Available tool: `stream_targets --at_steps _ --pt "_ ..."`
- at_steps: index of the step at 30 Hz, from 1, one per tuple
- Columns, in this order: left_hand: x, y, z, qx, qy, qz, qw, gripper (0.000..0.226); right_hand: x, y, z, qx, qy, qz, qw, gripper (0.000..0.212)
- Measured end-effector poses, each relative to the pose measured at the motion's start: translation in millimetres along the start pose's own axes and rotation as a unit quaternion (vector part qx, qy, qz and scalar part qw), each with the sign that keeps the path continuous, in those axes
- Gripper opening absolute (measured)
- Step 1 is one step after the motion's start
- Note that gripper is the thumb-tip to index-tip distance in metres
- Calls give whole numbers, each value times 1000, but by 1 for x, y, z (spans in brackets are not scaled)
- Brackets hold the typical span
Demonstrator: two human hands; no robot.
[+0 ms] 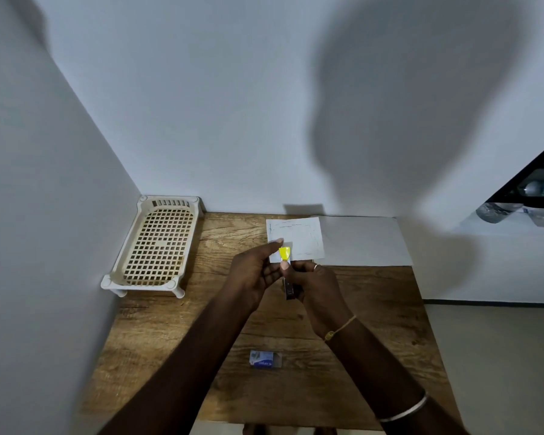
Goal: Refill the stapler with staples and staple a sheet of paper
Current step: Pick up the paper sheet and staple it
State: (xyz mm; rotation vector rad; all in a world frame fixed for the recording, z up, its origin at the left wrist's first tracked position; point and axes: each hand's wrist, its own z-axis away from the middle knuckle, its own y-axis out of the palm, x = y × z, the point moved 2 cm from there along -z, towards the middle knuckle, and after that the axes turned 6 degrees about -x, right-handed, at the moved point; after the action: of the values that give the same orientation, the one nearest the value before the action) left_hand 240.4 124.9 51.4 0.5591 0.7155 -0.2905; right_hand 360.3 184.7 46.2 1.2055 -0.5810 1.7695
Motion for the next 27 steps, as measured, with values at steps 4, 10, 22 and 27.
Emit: stream_targets --at_steps 4,10,22,27 --pt "0 1 -1 1 2 1 1000 26 0 0 -2 0 -3 7 1000 62" --pt "0 1 0 4 2 -1 1000 26 -5 -2 -5 8 4 -2 1000 53" --pt "1 -1 2 2 1 -6 1000 28 -8 -7 -4 20 -5 -3 1000 48" --pt "2 1 3 2 -1 -4 1000 25 -8 -9 -3 12 -7 -3 1000 54"
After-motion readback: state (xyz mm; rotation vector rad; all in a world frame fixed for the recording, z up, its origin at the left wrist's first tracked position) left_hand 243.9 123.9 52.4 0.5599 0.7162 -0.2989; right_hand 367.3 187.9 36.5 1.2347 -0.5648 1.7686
